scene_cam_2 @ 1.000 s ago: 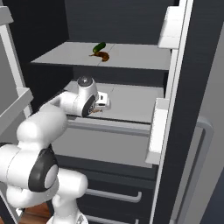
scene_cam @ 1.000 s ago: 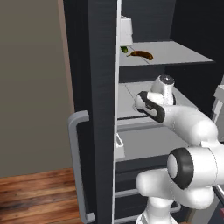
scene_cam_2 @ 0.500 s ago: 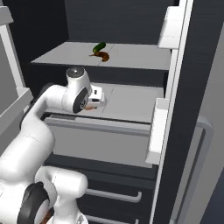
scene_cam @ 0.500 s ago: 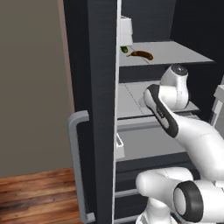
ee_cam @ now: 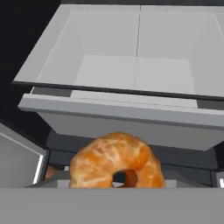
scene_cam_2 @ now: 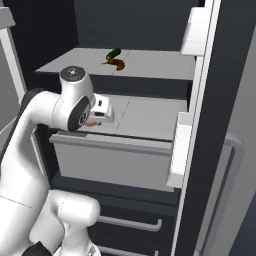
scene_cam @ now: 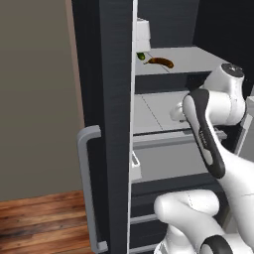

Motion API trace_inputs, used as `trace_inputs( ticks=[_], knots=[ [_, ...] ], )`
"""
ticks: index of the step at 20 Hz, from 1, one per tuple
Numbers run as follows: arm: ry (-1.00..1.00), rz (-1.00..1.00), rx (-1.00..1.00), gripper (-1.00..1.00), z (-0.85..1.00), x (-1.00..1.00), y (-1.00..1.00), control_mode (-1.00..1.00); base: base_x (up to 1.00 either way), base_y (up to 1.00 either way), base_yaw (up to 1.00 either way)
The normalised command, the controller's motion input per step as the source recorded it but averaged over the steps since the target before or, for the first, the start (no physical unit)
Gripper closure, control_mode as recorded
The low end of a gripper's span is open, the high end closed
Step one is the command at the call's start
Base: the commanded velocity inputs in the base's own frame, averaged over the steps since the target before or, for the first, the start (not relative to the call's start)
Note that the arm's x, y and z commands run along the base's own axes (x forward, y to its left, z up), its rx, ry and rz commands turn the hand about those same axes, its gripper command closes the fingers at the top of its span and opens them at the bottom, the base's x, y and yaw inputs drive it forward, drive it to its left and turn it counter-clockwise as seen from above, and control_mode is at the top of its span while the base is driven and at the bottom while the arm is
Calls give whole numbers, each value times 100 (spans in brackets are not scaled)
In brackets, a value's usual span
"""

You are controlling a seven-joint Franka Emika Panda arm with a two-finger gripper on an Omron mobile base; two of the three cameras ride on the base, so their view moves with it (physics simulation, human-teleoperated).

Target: Pick up the tangerine and banana from the fridge and place one fruit on each plate on the dining counter.

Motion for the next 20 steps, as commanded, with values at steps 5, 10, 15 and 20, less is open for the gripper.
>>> trace_inputs(
  ticks=[5,10,15,20],
  knots=[
    [0,0,0,100,74,-89,0,-100,0,0,0],
    [0,0,1,100,65,-97,-2,-100,0,0,0],
    [0,-1,4,100,47,-99,-4,-100,0,0,0],
    [-8,-3,2,100,3,-94,-2,-100,0,0,0]
  ],
)
